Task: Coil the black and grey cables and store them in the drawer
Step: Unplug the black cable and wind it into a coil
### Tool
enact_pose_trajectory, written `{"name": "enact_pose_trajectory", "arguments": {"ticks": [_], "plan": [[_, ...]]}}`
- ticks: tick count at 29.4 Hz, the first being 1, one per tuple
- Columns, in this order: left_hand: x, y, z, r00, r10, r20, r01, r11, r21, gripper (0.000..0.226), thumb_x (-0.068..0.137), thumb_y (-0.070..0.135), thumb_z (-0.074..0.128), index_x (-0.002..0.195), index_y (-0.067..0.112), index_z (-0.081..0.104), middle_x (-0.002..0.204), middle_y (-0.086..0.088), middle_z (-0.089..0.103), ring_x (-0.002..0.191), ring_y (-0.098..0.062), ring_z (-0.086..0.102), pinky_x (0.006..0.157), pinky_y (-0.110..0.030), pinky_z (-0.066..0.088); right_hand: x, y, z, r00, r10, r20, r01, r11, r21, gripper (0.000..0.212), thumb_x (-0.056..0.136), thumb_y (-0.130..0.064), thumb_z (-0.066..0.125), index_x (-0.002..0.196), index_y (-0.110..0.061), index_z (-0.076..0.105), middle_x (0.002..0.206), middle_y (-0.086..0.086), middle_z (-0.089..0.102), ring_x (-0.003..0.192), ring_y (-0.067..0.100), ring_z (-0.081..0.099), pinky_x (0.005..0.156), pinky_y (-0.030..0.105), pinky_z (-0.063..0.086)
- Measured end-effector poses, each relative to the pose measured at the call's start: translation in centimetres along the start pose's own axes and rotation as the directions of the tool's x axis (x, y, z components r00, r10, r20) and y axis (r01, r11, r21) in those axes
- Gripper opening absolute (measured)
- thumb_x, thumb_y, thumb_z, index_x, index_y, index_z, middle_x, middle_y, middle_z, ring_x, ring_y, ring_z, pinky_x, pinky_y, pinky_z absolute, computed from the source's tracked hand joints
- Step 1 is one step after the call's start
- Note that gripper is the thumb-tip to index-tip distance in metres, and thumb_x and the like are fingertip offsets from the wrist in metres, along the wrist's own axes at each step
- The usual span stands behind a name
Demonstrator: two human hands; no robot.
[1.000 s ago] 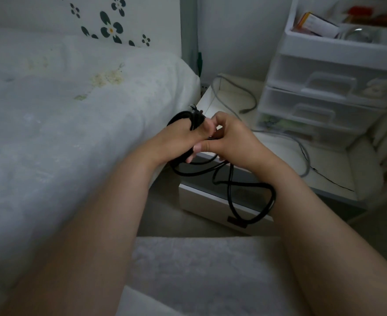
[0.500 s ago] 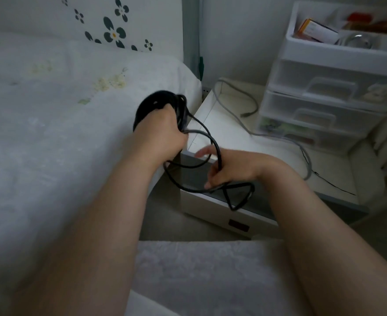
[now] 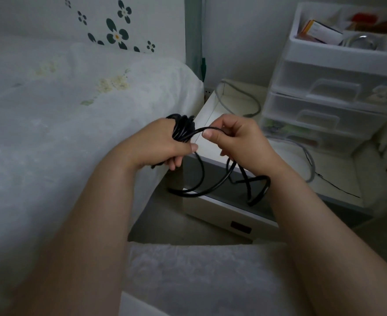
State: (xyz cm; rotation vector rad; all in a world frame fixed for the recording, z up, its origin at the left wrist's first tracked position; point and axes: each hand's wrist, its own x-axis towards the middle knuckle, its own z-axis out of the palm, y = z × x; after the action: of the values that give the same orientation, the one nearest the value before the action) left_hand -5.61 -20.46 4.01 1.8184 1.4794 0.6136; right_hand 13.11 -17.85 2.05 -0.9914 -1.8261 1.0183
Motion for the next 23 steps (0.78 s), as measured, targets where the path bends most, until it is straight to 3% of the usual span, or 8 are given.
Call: {"name": "enact_pose_trajectory", "arguments": {"ticks": [4, 9, 12, 14, 16, 19, 21, 23], "plan": [[-1.0, 0.4, -0.6, 0.968, 0.051, 0.247, -0.023, 0.993, -0.116, 0.025, 0.089, 0.014, 0.064, 0.065, 0.012, 0.058, 0.049, -0.005, 0.058, 0.047, -0.019, 0.056, 0.053, -0.026, 0.047, 0.3, 0.4, -0.5, 1.0, -0.013, 0.021, 0.015, 0.991, -0.131, 0.035, 0.065, -0.053, 0.075, 0.071, -0.023, 0.058, 0.054, 0.0, 0.045, 0.052, 0.016, 0.04, 0.052, 0.038, 0.037], [-1.6, 0.1, -1.5, 0.916, 0.091, 0.39, 0.049, 0.94, -0.336, 0.03, 0.082, 0.018, 0.064, 0.054, 0.021, 0.055, 0.043, -0.001, 0.042, 0.036, -0.014, 0.037, 0.042, -0.023, 0.036, 0.1, 0.4, -1.4, 0.913, 0.133, 0.386, -0.183, 0.978, 0.095, 0.02, 0.073, -0.021, 0.078, 0.08, -0.016, 0.06, 0.045, 0.0, 0.05, 0.044, 0.014, 0.049, 0.056, 0.028, 0.046], [-1.8, -0.3, -2.0, 0.969, 0.044, 0.243, 0.049, 0.931, -0.362, 0.027, 0.082, 0.018, 0.066, 0.058, 0.016, 0.055, 0.044, -0.002, 0.041, 0.037, -0.015, 0.037, 0.042, -0.023, 0.035, -0.3, 0.1, -3.0, 0.825, 0.166, 0.541, -0.281, 0.95, 0.137, 0.011, 0.076, -0.01, 0.069, 0.085, -0.013, 0.063, 0.045, -0.001, 0.056, 0.045, 0.012, 0.056, 0.054, 0.02, 0.049], [-1.4, -0.7, -2.0, 0.999, -0.033, 0.0, 0.033, 0.986, -0.162, 0.031, 0.084, 0.021, 0.07, 0.06, 0.015, 0.052, 0.048, -0.002, 0.048, 0.042, -0.015, 0.044, 0.046, -0.025, 0.038, -0.6, 0.1, -3.7, 0.782, 0.245, 0.573, -0.268, 0.962, -0.044, 0.009, 0.082, -0.011, 0.07, 0.089, -0.016, 0.065, 0.057, -0.001, 0.064, 0.056, 0.012, 0.062, 0.062, 0.019, 0.05], [-0.4, -1.2, -1.6, 0.961, -0.066, -0.27, 0.088, 0.994, 0.07, 0.032, 0.084, 0.027, 0.069, 0.064, 0.018, 0.046, 0.059, -0.001, 0.051, 0.05, -0.013, 0.049, 0.047, -0.025, 0.037, -0.9, 0.4, -3.6, 0.781, 0.325, 0.534, -0.199, 0.939, -0.28, 0.01, 0.083, -0.02, 0.07, 0.093, -0.019, 0.068, 0.076, -0.004, 0.07, 0.073, 0.01, 0.067, 0.079, 0.026, 0.051], [0.7, -1.4, -0.3, 0.909, -0.007, -0.418, 0.105, 0.972, 0.211, 0.029, 0.084, 0.031, 0.066, 0.072, 0.019, 0.042, 0.07, 0.007, 0.045, 0.06, -0.006, 0.045, 0.048, -0.023, 0.031, -1.1, 0.5, -1.6, 0.799, 0.394, 0.455, -0.1, 0.833, -0.544, 0.052, 0.077, -0.036, 0.075, 0.124, -0.029, 0.055, 0.114, -0.005, 0.061, 0.107, 0.012, 0.058, 0.101, 0.036, 0.043], [1.1, -1.5, 0.3, 0.899, 0.044, -0.435, 0.078, 0.963, 0.258, 0.022, 0.085, 0.03, 0.063, 0.078, 0.019, 0.046, 0.072, 0.009, 0.047, 0.064, -0.003, 0.046, 0.05, -0.022, 0.031, -1.4, 0.0, 0.3, 0.906, 0.29, 0.31, -0.024, 0.764, -0.645, 0.09, 0.071, -0.049, 0.076, 0.145, -0.028, 0.028, 0.14, -0.001, 0.04, 0.129, 0.019, 0.04, 0.11, 0.04, 0.032], [1.5, -1.6, 0.6, 0.883, 0.066, -0.465, 0.081, 0.954, 0.289, 0.021, 0.085, 0.032, 0.06, 0.073, 0.023, 0.045, 0.069, 0.007, 0.05, 0.063, -0.008, 0.05, 0.048, -0.025, 0.03, -1.7, -1.1, 1.7, 0.996, -0.079, 0.036, 0.083, 0.771, -0.631, 0.091, 0.077, -0.046, 0.072, 0.148, -0.017, 0.024, 0.146, 0.008, 0.033, 0.134, 0.022, 0.032, 0.113, 0.04, 0.028]]}}
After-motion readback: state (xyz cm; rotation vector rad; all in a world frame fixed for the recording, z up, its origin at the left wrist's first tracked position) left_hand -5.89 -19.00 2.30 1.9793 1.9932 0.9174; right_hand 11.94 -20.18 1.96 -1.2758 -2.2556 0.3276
